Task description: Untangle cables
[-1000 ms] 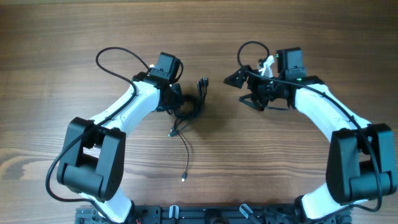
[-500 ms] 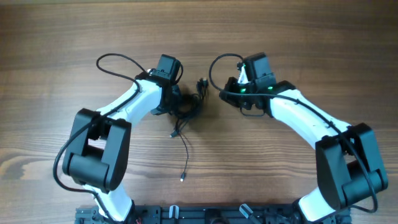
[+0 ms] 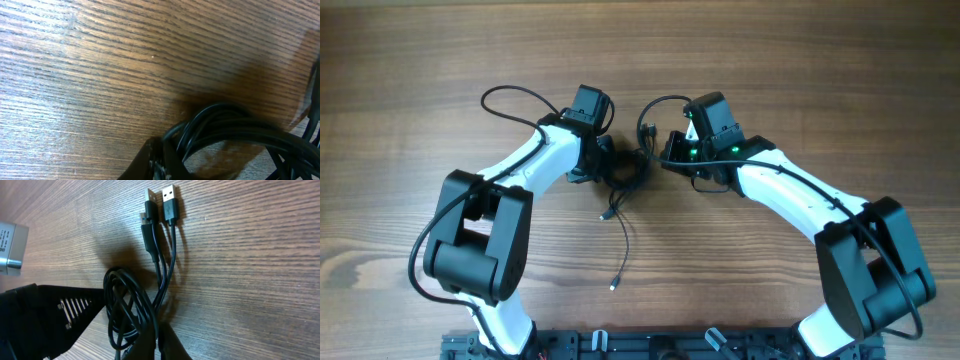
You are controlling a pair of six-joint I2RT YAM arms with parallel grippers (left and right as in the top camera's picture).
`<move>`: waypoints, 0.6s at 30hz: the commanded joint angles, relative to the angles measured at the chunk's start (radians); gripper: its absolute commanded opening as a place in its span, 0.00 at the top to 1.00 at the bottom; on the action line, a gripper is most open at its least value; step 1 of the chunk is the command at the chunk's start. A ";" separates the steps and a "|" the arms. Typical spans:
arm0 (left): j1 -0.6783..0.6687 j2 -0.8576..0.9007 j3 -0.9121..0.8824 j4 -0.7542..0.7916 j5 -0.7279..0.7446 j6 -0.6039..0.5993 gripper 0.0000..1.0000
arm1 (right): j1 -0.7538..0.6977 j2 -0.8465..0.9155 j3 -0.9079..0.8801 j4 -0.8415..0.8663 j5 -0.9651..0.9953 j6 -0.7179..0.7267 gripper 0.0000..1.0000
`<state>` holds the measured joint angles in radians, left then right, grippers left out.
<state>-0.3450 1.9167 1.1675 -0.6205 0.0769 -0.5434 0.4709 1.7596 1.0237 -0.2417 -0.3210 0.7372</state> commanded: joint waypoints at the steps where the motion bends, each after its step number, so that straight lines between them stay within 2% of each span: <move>1: -0.010 0.058 -0.010 0.002 0.042 0.015 0.92 | 0.009 0.022 0.008 0.005 -0.020 -0.001 0.82; 2: -0.010 0.058 -0.010 0.002 0.042 0.016 0.92 | 0.016 0.022 0.008 0.005 -0.020 -0.001 0.77; 3: -0.010 0.058 -0.010 0.004 0.042 0.016 0.92 | 0.022 0.022 0.008 0.005 -0.018 -0.002 0.66; 5: -0.010 0.058 -0.010 0.005 0.042 0.016 0.92 | 0.038 0.022 0.008 0.006 -0.009 -0.001 0.54; 8: -0.010 0.058 -0.010 0.007 0.042 0.016 0.91 | 0.070 0.024 0.008 0.007 0.046 -0.001 0.48; 16: -0.010 0.058 -0.010 0.009 0.042 0.016 0.88 | 0.113 0.097 0.008 0.058 0.070 0.058 0.47; 18: -0.010 0.058 -0.010 0.008 0.042 0.016 0.87 | 0.113 0.119 0.008 0.085 0.070 0.059 0.62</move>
<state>-0.3450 1.9186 1.1687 -0.6170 0.0811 -0.5365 0.5800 1.8355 1.0237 -0.1810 -0.2749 0.7662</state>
